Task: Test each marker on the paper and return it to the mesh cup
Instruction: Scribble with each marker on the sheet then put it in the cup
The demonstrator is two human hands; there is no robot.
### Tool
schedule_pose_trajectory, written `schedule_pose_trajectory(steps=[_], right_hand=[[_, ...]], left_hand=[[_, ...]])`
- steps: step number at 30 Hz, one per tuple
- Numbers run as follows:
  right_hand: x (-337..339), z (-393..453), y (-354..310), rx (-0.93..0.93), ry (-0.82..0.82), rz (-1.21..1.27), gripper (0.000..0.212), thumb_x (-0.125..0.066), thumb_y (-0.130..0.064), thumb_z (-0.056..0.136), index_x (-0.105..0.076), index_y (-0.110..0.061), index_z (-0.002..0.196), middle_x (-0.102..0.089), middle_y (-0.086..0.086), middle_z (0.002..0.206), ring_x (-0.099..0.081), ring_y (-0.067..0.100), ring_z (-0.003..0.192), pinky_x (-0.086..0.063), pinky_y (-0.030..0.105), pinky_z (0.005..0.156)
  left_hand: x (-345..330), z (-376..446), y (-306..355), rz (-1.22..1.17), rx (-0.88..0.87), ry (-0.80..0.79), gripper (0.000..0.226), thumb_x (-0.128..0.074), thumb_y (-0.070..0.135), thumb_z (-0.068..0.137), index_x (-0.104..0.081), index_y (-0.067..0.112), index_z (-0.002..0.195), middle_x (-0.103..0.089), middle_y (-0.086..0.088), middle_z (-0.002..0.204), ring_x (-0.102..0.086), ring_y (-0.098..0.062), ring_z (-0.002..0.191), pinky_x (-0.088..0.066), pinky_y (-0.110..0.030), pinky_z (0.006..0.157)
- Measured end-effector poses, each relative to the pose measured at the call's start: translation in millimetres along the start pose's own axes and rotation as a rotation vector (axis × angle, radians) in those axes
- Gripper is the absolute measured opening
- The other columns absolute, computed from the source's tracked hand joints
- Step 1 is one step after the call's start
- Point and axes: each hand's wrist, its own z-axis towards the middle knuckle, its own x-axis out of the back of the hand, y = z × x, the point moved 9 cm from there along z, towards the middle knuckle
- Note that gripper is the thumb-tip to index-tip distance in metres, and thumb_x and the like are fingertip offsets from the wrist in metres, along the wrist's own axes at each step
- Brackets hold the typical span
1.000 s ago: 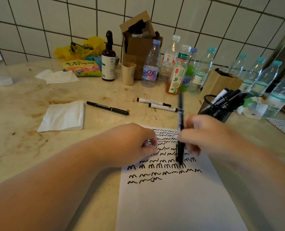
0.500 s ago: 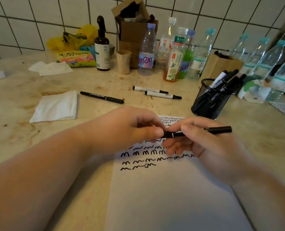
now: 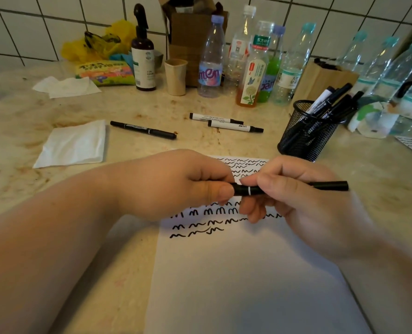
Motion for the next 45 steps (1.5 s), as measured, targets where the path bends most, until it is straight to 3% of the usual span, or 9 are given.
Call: schedule_pose_trajectory(steps=[4,7,9,11,16,21,31,37,45], right_hand=[[-2.0,-2.5,-5.2,0.052,-0.025,-0.016,0.021,-0.060,-0.023,0.077,-0.076,-0.012,0.082,-0.072,0.017,0.068,-0.066,0.039,0.063,-0.051,0.038,0.058],[-1.5,-3.0,-11.8,0.114,-0.035,0.018,0.015,-0.069,-0.023,0.071,-0.077,-0.012,0.078,-0.068,0.016,0.064,-0.063,0.037,0.058,-0.048,0.037,0.054],[12.0,-4.9,-16.2,0.145,0.019,0.068,0.025,-0.076,-0.035,0.064,-0.076,-0.012,0.071,-0.064,0.016,0.058,-0.058,0.031,0.052,-0.043,0.030,0.051],[25.9,-5.8,-15.7,0.122,0.088,0.079,0.021,-0.073,-0.029,0.056,-0.073,-0.010,0.064,-0.059,0.016,0.052,-0.053,0.028,0.047,-0.039,0.025,0.047],[7.8,-3.9,9.9,-0.100,0.005,-0.058,0.019,-0.065,-0.026,0.071,-0.073,-0.008,0.069,-0.063,0.015,0.053,-0.053,0.026,0.046,-0.041,0.025,0.042],[8.0,-8.6,26.4,-0.273,0.072,-0.103,0.015,-0.064,-0.017,0.073,-0.073,-0.009,0.064,-0.059,0.016,0.049,-0.049,0.021,0.041,-0.037,0.024,0.039],[-2.6,-8.5,23.0,-0.289,0.035,-0.118,0.014,-0.063,-0.012,0.074,-0.071,-0.012,0.062,-0.067,0.020,0.057,-0.059,0.022,0.046,-0.047,0.026,0.043],[4.2,-9.2,22.8,-0.311,0.084,-0.168,0.036,-0.060,0.004,0.089,-0.069,-0.011,0.058,-0.066,0.022,0.057,-0.057,0.023,0.046,-0.045,0.028,0.042],[15.0,-9.0,25.9,-0.326,0.136,-0.192,0.035,-0.061,0.002,0.086,-0.065,-0.011,0.054,-0.063,0.023,0.054,-0.053,0.024,0.042,-0.040,0.028,0.041]], left_hand=[[-10.8,-3.1,7.1,-0.233,-0.062,-0.165,0.024,-0.053,0.038,0.094,-0.063,0.029,0.074,-0.044,0.002,0.062,-0.038,-0.015,0.056,-0.035,-0.030,0.056],[-14.7,-6.7,4.9,-0.358,-0.074,-0.256,0.024,-0.054,0.036,0.091,-0.065,0.018,0.078,-0.038,0.001,0.060,-0.032,-0.015,0.053,-0.030,-0.023,0.050],[-8.0,-10.2,-3.9,-0.398,-0.051,-0.258,0.026,-0.055,0.035,0.090,-0.065,0.015,0.078,-0.036,-0.001,0.059,-0.029,-0.015,0.052,-0.028,-0.022,0.049],[5.7,-10.4,-14.8,-0.424,-0.012,-0.160,0.028,-0.057,0.037,0.091,-0.065,0.014,0.077,-0.036,-0.003,0.058,-0.028,-0.015,0.051,-0.027,-0.022,0.048],[27.3,0.5,-23.3,-0.020,0.124,0.204,0.030,-0.052,0.054,0.089,-0.066,0.028,0.080,-0.055,0.009,0.057,-0.045,-0.005,0.050,-0.041,-0.025,0.055],[22.0,0.7,-26.5,0.323,0.210,0.212,0.021,-0.053,0.056,0.090,-0.064,0.039,0.089,-0.065,0.014,0.075,-0.058,-0.002,0.066,-0.039,-0.020,0.056],[16.4,1.4,-27.1,0.347,0.218,0.178,0.020,-0.054,0.055,0.091,-0.066,0.038,0.093,-0.064,0.016,0.075,-0.059,-0.002,0.067,-0.041,-0.021,0.058],[16.0,2.4,-28.0,0.364,0.199,0.175,0.023,-0.053,0.055,0.092,-0.066,0.038,0.096,-0.066,0.016,0.079,-0.059,-0.003,0.072,-0.047,-0.023,0.062],[16.3,2.4,-29.7,0.366,0.189,0.181,0.023,-0.052,0.057,0.091,-0.066,0.039,0.093,-0.066,0.015,0.076,-0.059,-0.003,0.069,-0.045,-0.023,0.060]])
